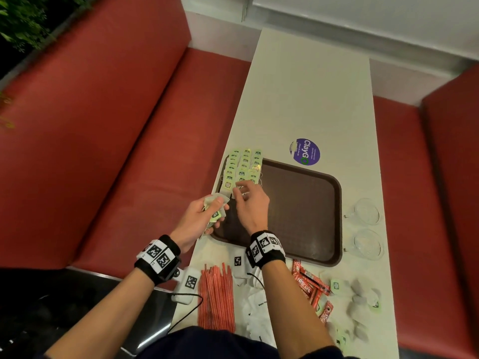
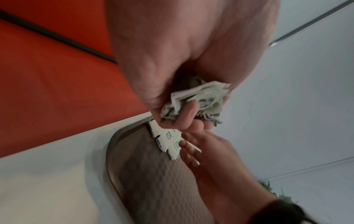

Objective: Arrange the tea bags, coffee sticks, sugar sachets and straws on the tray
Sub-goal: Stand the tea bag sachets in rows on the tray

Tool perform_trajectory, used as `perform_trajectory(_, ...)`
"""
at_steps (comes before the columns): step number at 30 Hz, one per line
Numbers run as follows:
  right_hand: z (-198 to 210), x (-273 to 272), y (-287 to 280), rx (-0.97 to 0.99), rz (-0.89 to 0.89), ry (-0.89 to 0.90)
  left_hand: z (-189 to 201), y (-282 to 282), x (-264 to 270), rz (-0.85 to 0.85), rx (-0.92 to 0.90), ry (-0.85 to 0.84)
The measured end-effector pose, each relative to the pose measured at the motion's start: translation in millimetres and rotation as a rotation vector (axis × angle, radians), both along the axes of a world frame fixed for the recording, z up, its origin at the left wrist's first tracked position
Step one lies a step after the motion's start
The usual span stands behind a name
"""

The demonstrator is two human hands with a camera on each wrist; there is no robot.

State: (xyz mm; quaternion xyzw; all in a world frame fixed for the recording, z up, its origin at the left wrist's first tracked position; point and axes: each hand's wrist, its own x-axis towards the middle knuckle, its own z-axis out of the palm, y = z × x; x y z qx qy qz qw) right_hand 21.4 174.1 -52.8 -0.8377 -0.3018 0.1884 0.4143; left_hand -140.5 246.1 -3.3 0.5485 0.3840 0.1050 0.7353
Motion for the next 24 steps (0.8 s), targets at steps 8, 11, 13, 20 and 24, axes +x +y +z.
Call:
perform_trajectory(8,58.7,1.8,-47.0,0.132,0.285,0.545,9.0,3.4,2.0,-0.226,0.039,0.025)
perform_trajectory(11,67.0,3.8,-60.8,0.199,0.27,0.615,16.0,3.2,2.4,-0.33,0.053,0.031)
perform_trajectory(13,69.2,3.3,-67.5,0.24,0.228,0.671,20.3,4.0,2.5,-0.357,0.054,0.019)
perform_trajectory(20,70.5,-3.1,-78.3,0.341,0.064,0.689,23.1,3.4,3.4,-0.34,0.048,0.024)
perform_trajectory(24,80.1,2.9,-86.9,0.451,-0.057,0.569,21.3,5.1,2.0,-0.241,0.081,0.041)
